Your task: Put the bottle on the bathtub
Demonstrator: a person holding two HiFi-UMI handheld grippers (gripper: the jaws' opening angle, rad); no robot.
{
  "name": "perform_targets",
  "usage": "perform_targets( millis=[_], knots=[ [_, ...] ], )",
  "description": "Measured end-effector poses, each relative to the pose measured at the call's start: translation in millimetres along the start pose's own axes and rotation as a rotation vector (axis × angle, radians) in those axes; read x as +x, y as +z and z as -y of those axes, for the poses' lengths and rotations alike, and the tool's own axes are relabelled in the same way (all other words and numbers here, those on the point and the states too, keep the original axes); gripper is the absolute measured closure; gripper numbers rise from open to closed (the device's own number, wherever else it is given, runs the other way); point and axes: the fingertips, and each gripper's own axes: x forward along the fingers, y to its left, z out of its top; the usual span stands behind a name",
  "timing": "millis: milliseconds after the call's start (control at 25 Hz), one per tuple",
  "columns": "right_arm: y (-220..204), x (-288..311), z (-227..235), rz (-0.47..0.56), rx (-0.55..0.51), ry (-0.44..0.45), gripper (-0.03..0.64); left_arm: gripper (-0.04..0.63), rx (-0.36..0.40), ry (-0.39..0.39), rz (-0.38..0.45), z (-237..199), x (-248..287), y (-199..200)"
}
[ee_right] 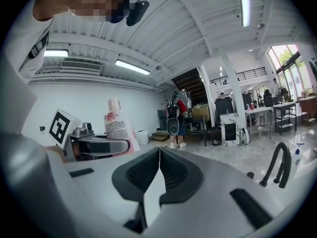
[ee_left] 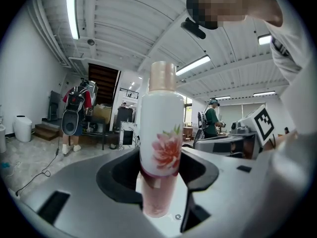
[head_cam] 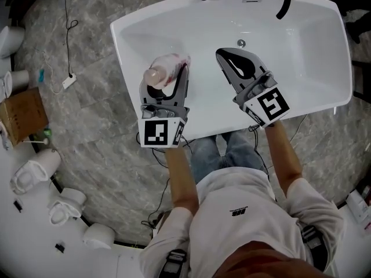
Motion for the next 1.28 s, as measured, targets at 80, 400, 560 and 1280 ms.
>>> perform_targets(
  millis=[80, 400, 560, 1280],
  knots=[
    [-6.3, 8.7, 3.4, -0.001, -0.001, -0.004, 0.621, 0.374, 0.000, 0.000, -0.001, -7.2, 6.1, -8.4],
    [-33.7, 39.5, 21.0, -0.005, 0.007, -0.024, 0.621, 0.374, 0.005, -0.011, -0.009, -33.8, 32.3, -38.8],
    [-53.2, 53.1, 31.1, -0.009, 0.009, -0.030, 0.621, 0.374, 0.011, -0.018, -0.012, -44.2, 47.7, -57.4],
    [-136.5, 112.7, 99.3, -0.026, 0.031, -0.082, 0.621, 0.374, 0.063, -0.090, -0.021, -77.3, 143.1, -132.5]
  ],
)
